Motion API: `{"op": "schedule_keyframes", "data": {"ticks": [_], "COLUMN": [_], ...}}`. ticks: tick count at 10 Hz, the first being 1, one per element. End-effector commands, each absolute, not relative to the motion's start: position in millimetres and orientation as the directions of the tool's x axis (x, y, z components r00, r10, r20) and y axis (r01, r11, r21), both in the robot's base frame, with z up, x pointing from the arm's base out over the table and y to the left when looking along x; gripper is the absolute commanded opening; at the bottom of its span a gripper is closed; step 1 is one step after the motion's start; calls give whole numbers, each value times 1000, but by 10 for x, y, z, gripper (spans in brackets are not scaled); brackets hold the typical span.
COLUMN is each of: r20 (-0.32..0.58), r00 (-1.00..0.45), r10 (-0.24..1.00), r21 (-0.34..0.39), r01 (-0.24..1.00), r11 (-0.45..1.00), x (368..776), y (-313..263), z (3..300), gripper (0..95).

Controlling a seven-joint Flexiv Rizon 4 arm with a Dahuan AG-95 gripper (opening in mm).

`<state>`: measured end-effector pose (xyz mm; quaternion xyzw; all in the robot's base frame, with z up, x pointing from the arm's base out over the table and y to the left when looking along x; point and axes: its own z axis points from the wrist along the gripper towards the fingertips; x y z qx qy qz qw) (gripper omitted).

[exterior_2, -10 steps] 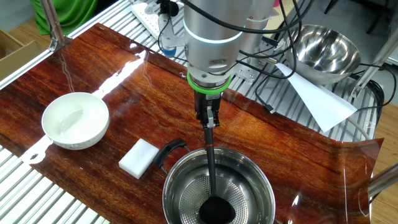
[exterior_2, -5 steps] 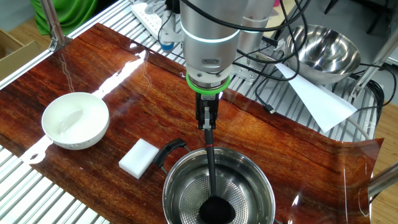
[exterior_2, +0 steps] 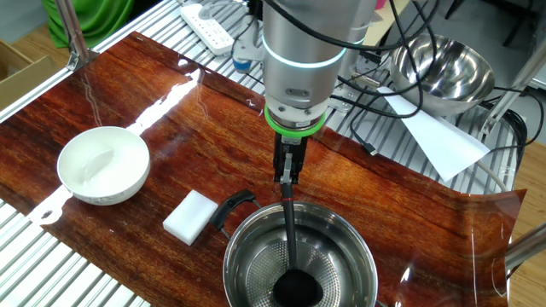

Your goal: Scoop water with a large spoon from one bowl to another

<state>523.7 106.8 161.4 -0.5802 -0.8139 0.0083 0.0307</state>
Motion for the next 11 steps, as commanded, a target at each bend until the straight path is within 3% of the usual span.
{"op": "schedule_keyframes", "data": {"ticks": [1, 11], "r20": [0, -6], "r00": [-272, 131], "r10": [962, 991], "r21": [-58, -1], "r01": [961, 991], "r11": [272, -131], "x": [5271, 5278], "y": [1086, 1104], "z": [1578, 1541], "gripper": [0, 0]}}
